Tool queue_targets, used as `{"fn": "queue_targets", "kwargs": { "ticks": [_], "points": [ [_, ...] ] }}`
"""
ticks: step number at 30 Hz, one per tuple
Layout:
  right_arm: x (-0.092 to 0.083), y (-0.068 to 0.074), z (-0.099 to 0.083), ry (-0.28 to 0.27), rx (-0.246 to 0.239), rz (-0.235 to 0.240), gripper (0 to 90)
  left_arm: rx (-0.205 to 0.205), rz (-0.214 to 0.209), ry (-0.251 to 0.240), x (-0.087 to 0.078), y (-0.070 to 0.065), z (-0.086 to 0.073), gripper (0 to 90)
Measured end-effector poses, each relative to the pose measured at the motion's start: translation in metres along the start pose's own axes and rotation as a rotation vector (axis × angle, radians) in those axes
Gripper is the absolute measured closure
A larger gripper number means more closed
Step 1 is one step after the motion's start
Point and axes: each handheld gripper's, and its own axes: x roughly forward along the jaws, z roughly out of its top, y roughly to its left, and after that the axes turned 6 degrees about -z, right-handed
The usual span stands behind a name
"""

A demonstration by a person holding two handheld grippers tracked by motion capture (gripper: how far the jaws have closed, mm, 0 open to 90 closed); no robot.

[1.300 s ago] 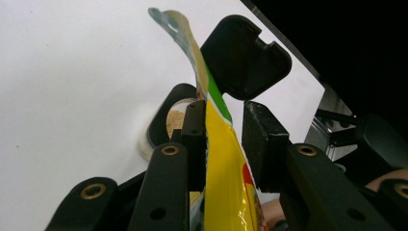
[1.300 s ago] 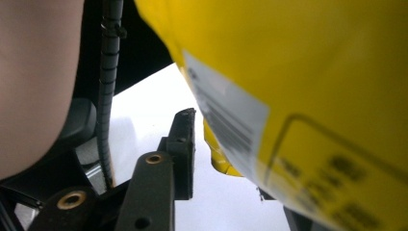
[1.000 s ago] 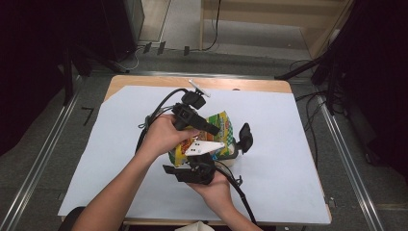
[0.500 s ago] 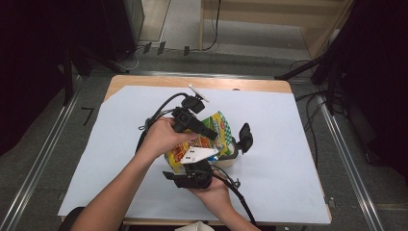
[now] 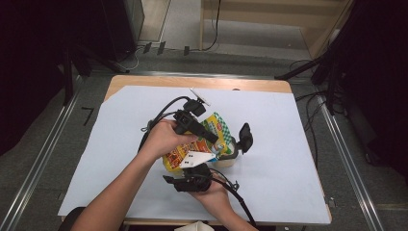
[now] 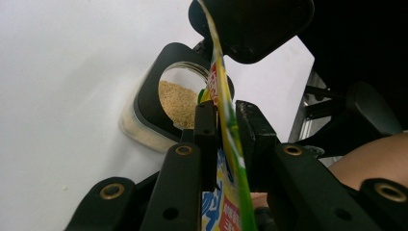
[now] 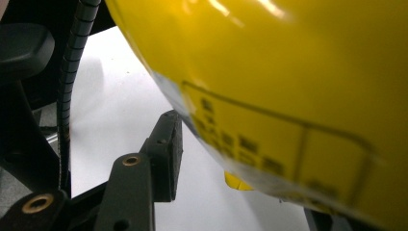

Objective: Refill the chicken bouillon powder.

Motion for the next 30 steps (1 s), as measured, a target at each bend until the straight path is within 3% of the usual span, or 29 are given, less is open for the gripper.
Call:
{"fn": "queue_targets", "kwargs": {
  "ticks": [4,10,17,21,26,30],
  "points": [
    [0.001,-0.001,-0.002,-0.001,-0.007,-0.009,53.5,0.024,-0.029,-0.024,-0.004,0.002,-0.003,84.3],
    [0.003,-0.002,-0.003,0.007,0.018,0.003,52.5,-0.002,-0.058,-0.068,-0.015,0.006,-0.009,87.6],
    [0.004,-0.004,-0.003,0.017,0.030,-0.009,52.0,0.016,-0.063,-0.075,-0.024,0.008,-0.014,89.7],
    [0.002,-0.008,-0.002,0.011,0.046,-0.022,51.0,0.028,-0.069,-0.103,-0.032,0.007,-0.016,90.0],
    [0.001,-0.008,-0.002,0.018,0.038,-0.023,50.3,0.010,-0.085,-0.116,-0.040,0.009,-0.018,90.0],
    [0.001,-0.007,-0.002,0.017,0.036,-0.026,50.0,0.023,-0.146,-0.120,-0.049,0.014,-0.022,90.0]
  ]
}}
